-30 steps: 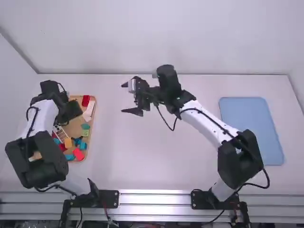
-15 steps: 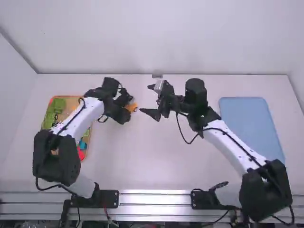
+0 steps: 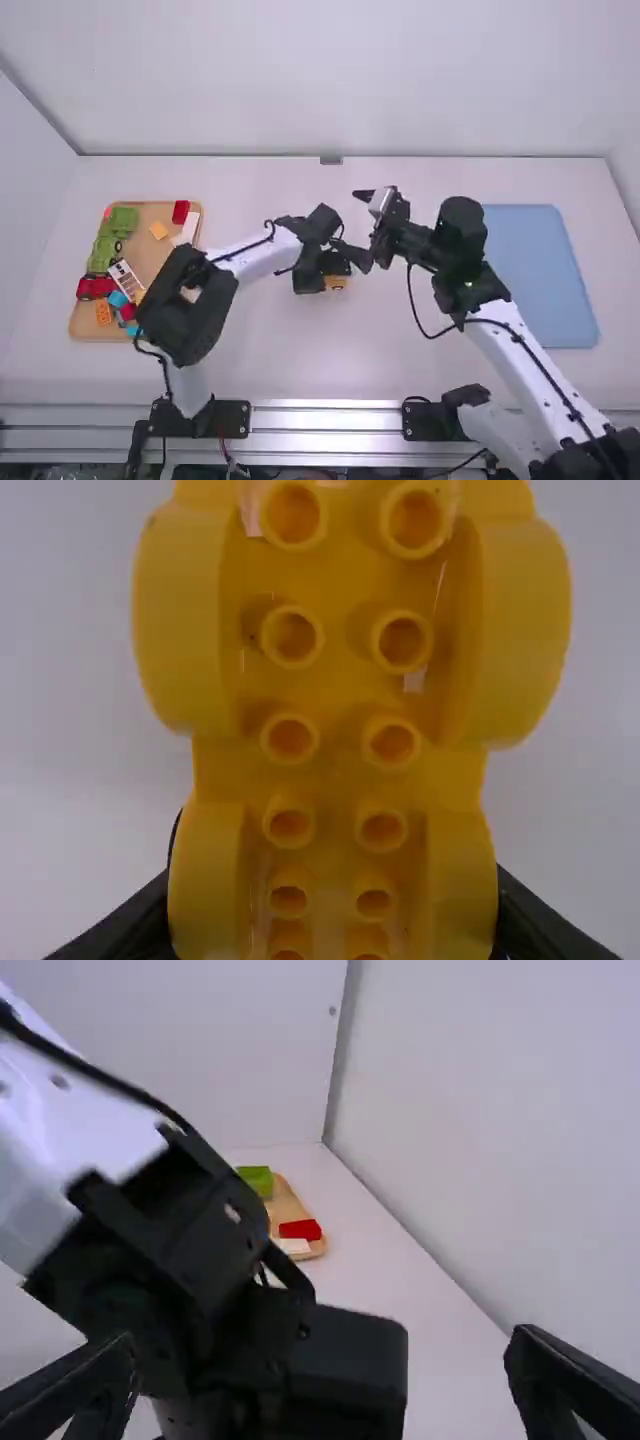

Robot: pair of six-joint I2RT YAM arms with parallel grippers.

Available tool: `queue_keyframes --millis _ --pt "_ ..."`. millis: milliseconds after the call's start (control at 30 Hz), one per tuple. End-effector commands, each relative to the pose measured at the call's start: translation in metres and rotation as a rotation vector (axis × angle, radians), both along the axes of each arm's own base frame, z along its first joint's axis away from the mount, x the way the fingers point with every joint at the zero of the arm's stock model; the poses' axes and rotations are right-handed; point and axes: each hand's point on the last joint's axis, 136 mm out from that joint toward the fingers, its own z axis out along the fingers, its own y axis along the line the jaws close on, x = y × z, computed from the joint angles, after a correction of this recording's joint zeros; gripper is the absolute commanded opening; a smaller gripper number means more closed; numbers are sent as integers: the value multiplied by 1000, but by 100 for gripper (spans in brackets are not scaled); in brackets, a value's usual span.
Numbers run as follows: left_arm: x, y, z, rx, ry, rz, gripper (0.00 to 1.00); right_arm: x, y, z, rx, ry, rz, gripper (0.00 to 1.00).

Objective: Assemble lego blocks to make yellow taxi

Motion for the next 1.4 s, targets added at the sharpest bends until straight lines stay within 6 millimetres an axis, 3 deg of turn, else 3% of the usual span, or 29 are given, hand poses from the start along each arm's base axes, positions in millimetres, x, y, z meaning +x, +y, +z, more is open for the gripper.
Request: queue_keyframes --millis 0,100,200,267,300,500,633,667,700,833,967,1067,1100,1200,1333,1367 --pt "-6 9 -17 55 34 -82 15 -6 -5 0 3 -9 -8 98" --pt "-15 7 -25 36 86 -129 18 -7 -6 -1 3 -2 -10 98" --pt "-21 5 -27 19 118 -164 31 -7 -5 -2 2 0 -6 98" --pt "-21 4 -27 24 111 -156 45 -7 -4 -2 1 -1 -6 98" --pt "-18 4 -27 29 102 -146 100 -7 -4 -2 0 -4 -7 98" --pt "-5 12 -25 59 49 -32 99 -6 -4 1 4 -17 -10 98" --pt "7 19 -13 38 13 75 99 5 -6 -1 1 -25 -61 98" --pt "16 24 3 0 -7 144 99 10 -1 -2 8 -35 -56 98" --pt "16 25 5 -4 -8 148 99 11 -1 -1 11 -36 -58 98" --pt "36 43 47 -108 -78 262 99 28 15 -4 8 -17 -71 98" --pt "57 82 88 -209 -158 483 99 46 46 -9 -28 12 -12 98" --pt "74 151 128 -324 -243 886 99 65 86 -17 -79 61 65 98" --pt "75 157 130 -333 -248 921 99 66 90 -18 -83 61 74 98" --pt "71 223 149 -422 -277 1305 99 75 130 -23 -119 90 208 98" --pt "53 280 154 -479 -271 1654 99 85 166 -31 -172 130 304 98" --pt "50 287 154 -483 -268 1693 99 87 170 -32 -179 138 310 98"
